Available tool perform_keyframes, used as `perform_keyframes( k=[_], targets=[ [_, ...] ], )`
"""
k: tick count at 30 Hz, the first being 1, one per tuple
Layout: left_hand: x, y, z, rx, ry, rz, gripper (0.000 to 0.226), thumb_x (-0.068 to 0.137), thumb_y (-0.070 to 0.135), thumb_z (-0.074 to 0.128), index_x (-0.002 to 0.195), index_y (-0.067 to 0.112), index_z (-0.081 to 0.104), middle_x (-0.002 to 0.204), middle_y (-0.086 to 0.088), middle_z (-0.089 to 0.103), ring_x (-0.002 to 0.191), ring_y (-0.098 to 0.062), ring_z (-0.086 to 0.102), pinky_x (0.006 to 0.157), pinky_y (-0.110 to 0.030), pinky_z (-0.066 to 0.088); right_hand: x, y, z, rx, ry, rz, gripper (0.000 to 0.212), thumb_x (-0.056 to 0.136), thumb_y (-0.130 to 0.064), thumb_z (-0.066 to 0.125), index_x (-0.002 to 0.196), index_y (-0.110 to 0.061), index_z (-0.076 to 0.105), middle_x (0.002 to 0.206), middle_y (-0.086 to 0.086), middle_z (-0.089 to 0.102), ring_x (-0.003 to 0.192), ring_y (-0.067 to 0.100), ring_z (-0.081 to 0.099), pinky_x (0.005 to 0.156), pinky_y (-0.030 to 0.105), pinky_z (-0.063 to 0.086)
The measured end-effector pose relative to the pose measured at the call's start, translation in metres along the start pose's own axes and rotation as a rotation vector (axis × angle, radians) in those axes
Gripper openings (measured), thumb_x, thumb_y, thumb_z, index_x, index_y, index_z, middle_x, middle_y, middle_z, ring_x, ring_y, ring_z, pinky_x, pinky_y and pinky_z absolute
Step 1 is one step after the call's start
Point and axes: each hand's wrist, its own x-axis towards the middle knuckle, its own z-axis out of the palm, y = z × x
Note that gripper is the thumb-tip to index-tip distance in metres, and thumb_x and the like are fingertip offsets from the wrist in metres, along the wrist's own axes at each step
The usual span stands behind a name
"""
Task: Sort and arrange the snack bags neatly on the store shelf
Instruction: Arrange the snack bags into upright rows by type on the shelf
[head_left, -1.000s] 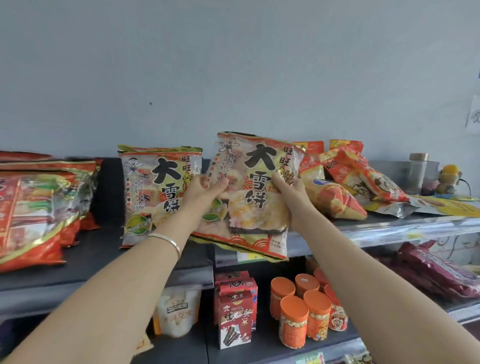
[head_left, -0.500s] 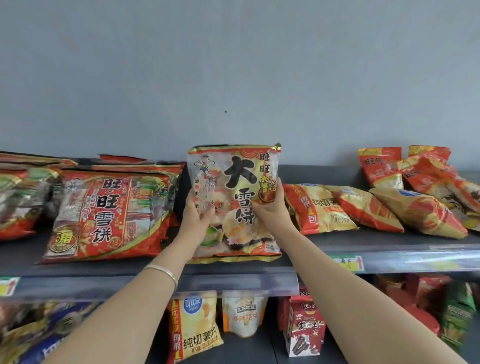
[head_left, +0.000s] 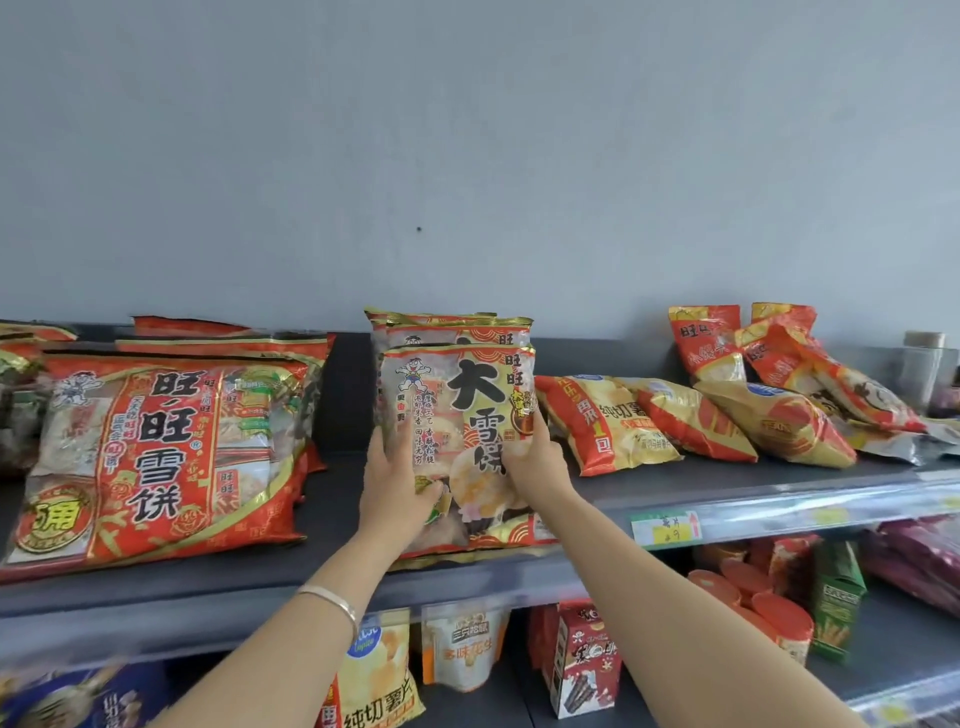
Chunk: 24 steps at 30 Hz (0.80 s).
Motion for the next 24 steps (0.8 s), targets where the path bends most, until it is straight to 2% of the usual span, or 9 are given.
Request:
perform_keyframes(
  k=[1, 4, 7, 10, 15, 18, 24],
  targets=[
    [0.001, 0.002, 0.001, 0.048, 0.051, 0.056, 0.084, 0.088, 0.019, 0.063, 0.15, 0.034, 0.008, 0.158, -0.009, -0.004, 0.146, -0.029, 0.006, 0.113, -0.041, 0.024, -0.001, -0.003, -0.003, -0.028, -0.001, -0.006, 0.073, 0.089, -0.027, 0.044, 0.151, -0.038, 0.007, 0.131, 0.014, 0.046, 0.106, 0.037, 0.056, 0.093, 0.048, 0.049],
    [0.004, 0.018, 0.004, 0.088, 0.139, 0.282, 0.063, 0.089, 0.032, 0.061, 0.142, 0.037, 0.029, 0.156, 0.0, 0.007, 0.145, -0.025, 0.017, 0.11, -0.041, 0.036, -0.005, -0.004, -0.015, -0.157, 0.002, -0.081, 0.069, 0.092, -0.025, 0.047, 0.152, -0.03, 0.014, 0.145, 0.011, 0.033, 0.121, 0.034, 0.045, 0.099, 0.041, 0.041],
    [0.01, 0.041, 0.014, 0.2, 0.136, 0.377, 0.053, 0.09, 0.018, 0.059, 0.139, 0.024, 0.04, 0.154, -0.004, 0.02, 0.143, -0.022, 0.022, 0.112, -0.039, 0.033, -0.008, 0.0, -0.032, -0.308, 0.047, -0.214, 0.063, 0.095, -0.03, 0.052, 0.15, -0.026, 0.021, 0.148, 0.011, 0.031, 0.129, 0.033, 0.041, 0.105, 0.044, 0.039],
    [0.013, 0.068, 0.028, 0.188, 0.068, 0.451, 0.049, 0.092, 0.017, 0.056, 0.139, 0.02, 0.041, 0.15, -0.004, 0.03, 0.14, -0.02, 0.027, 0.111, -0.036, 0.032, -0.005, 0.007, -0.052, -0.41, 0.067, -0.29, 0.059, 0.096, -0.028, 0.05, 0.149, -0.027, 0.024, 0.15, 0.007, 0.03, 0.131, 0.032, 0.04, 0.103, 0.045, 0.042],
    [0.017, 0.105, 0.058, 0.105, -0.048, 0.501, 0.048, 0.094, 0.016, 0.052, 0.14, 0.019, 0.039, 0.145, -0.001, 0.038, 0.135, -0.017, 0.033, 0.11, -0.028, 0.028, 0.003, 0.021, -0.092, -0.584, 0.124, -0.328, 0.054, 0.096, -0.025, 0.051, 0.146, -0.024, 0.03, 0.147, 0.009, 0.034, 0.127, 0.036, 0.043, 0.098, 0.046, 0.045],
    [0.024, 0.12, 0.077, 0.138, -0.053, 0.52, 0.046, 0.094, 0.018, 0.052, 0.139, 0.02, 0.041, 0.142, 0.0, 0.043, 0.132, -0.017, 0.038, 0.105, -0.028, 0.032, 0.012, 0.036, -0.119, -0.684, 0.166, -0.365, 0.054, 0.095, -0.023, 0.052, 0.145, -0.022, 0.032, 0.148, 0.009, 0.034, 0.131, 0.036, 0.038, 0.096, 0.045, 0.043],
    [0.042, 0.143, 0.124, 0.083, -0.058, 0.404, 0.046, 0.092, 0.017, 0.055, 0.137, 0.02, 0.044, 0.138, -0.002, 0.046, 0.128, -0.021, 0.042, 0.103, -0.033, 0.036, 0.046, 0.069, -0.171, -0.759, 0.191, -0.396, 0.052, 0.095, -0.027, 0.051, 0.144, -0.025, 0.034, 0.149, 0.006, 0.032, 0.134, 0.032, 0.034, 0.096, 0.043, 0.044]
  ],
)
